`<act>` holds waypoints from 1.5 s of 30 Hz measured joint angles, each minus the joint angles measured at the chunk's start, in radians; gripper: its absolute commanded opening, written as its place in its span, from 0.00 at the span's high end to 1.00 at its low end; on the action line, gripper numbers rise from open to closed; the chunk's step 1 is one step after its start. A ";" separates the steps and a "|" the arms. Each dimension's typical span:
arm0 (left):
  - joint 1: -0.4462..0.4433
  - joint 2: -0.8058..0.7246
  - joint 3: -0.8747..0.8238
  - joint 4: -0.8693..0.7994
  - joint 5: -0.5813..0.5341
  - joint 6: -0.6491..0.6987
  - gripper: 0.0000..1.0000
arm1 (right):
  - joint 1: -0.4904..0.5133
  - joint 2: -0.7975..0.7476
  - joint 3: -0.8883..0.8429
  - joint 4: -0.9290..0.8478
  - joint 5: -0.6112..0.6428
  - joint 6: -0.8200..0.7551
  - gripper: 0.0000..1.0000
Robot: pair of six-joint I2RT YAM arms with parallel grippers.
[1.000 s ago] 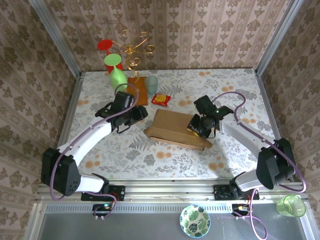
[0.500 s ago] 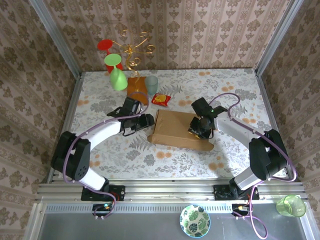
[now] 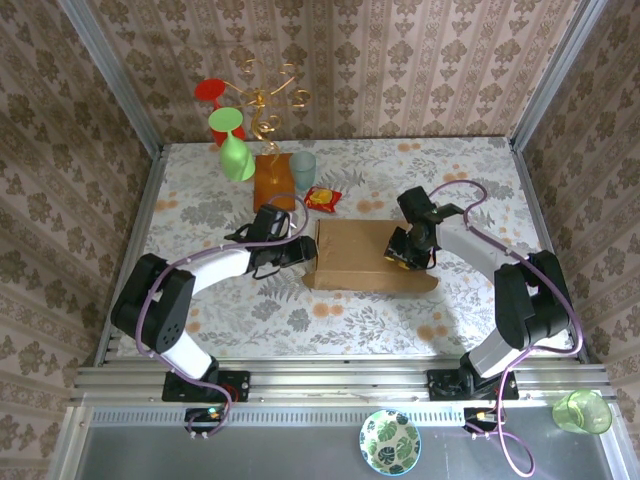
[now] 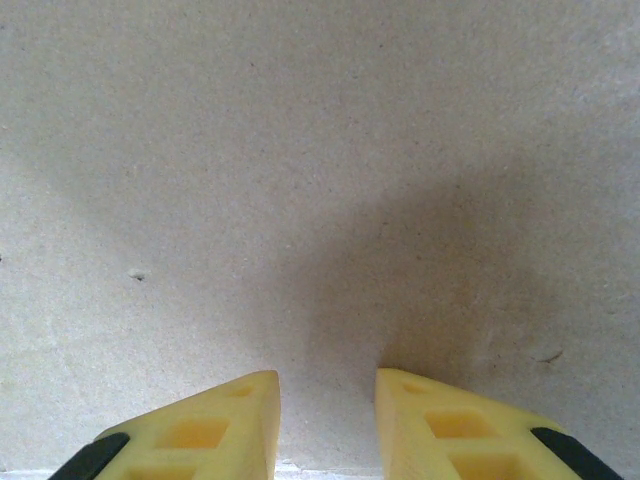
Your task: Fold the paper box
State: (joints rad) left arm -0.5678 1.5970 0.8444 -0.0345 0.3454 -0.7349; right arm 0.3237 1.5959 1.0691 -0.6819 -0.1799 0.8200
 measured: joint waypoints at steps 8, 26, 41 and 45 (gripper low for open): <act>-0.014 0.003 0.000 0.035 0.000 -0.016 0.62 | -0.003 0.006 0.006 -0.001 -0.014 -0.032 0.69; -0.040 0.042 0.001 0.069 0.007 -0.035 0.84 | -0.007 0.010 0.016 -0.001 -0.038 -0.036 0.70; -0.033 0.025 0.028 -0.021 -0.004 0.020 1.00 | -0.182 -0.125 0.014 0.007 -0.055 -0.131 0.38; -0.003 0.009 0.015 -0.038 0.014 0.037 1.00 | -0.313 -0.138 -0.018 0.035 -0.108 -0.172 0.34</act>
State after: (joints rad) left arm -0.5705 1.6062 0.8593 -0.0723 0.3595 -0.6979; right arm 0.0105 1.4578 1.0515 -0.6464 -0.2878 0.6483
